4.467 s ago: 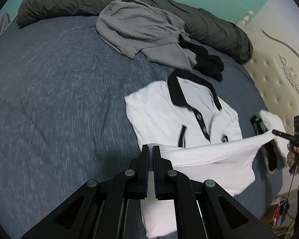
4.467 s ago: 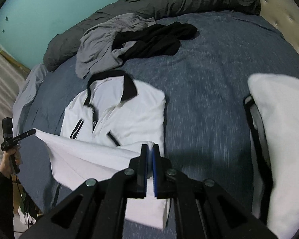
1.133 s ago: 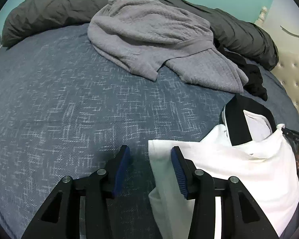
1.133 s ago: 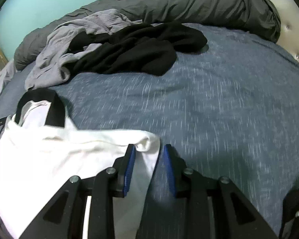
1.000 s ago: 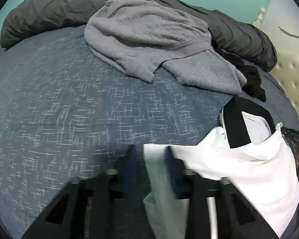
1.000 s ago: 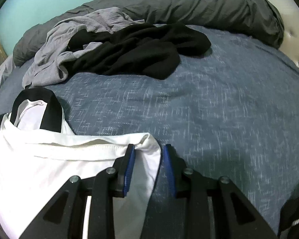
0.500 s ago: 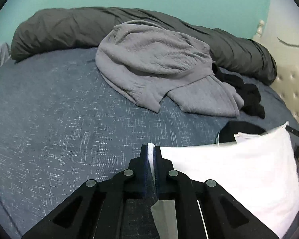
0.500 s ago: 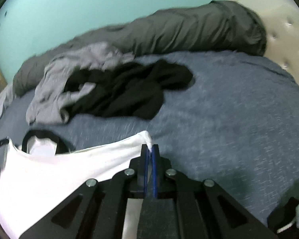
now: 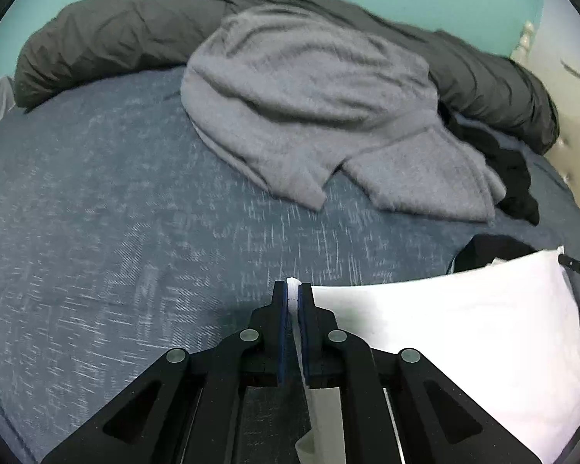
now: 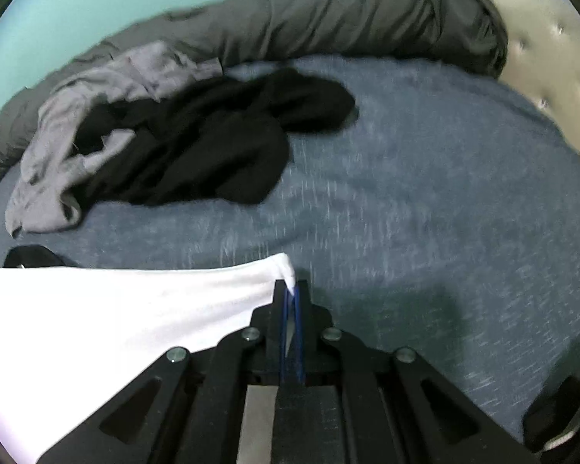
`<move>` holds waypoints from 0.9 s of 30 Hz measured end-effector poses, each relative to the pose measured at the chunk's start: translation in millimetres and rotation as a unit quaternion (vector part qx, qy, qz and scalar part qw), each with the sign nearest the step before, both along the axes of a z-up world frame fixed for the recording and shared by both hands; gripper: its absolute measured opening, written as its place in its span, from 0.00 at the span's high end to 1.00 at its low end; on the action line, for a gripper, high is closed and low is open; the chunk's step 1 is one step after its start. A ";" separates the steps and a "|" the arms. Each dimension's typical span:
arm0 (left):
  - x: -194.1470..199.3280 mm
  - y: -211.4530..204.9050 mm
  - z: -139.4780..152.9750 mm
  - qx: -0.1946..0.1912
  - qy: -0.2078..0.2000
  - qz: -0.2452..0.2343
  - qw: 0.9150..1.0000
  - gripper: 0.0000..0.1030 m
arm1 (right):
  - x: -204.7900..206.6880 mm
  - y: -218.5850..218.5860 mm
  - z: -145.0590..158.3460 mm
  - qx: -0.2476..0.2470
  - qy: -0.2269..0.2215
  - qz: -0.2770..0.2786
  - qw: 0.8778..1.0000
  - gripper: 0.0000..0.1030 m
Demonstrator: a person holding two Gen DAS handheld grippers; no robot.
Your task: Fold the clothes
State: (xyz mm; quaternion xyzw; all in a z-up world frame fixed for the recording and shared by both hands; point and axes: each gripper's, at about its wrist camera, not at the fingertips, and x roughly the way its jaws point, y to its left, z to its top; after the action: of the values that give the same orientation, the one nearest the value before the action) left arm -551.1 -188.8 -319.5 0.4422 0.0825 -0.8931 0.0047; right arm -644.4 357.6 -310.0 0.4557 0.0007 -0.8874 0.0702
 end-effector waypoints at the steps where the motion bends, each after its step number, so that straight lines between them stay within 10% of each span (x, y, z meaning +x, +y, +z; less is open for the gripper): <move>1: 1.0 -0.6 -0.4 0.003 0.000 0.002 1.000 0.89 | 0.0 -0.2 -2.2 0.000 -0.002 0.000 1.000 0.97; 7: 35.0 -22.0 16.8 0.028 0.014 0.024 0.999 0.61 | 14.4 11.8 5.2 0.004 0.003 -0.013 1.000 0.83; 27: 299.6 6.5 -9.5 0.178 -0.023 0.037 0.983 0.60 | 276.7 66.0 -2.6 -0.194 -0.068 -0.020 0.978 0.57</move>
State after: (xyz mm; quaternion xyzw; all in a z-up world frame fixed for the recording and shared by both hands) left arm -251.5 -182.2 -329.0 0.4531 0.2561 -0.8530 -0.0390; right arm -367.7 423.6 -312.6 0.4928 -0.1851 -0.8387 0.1393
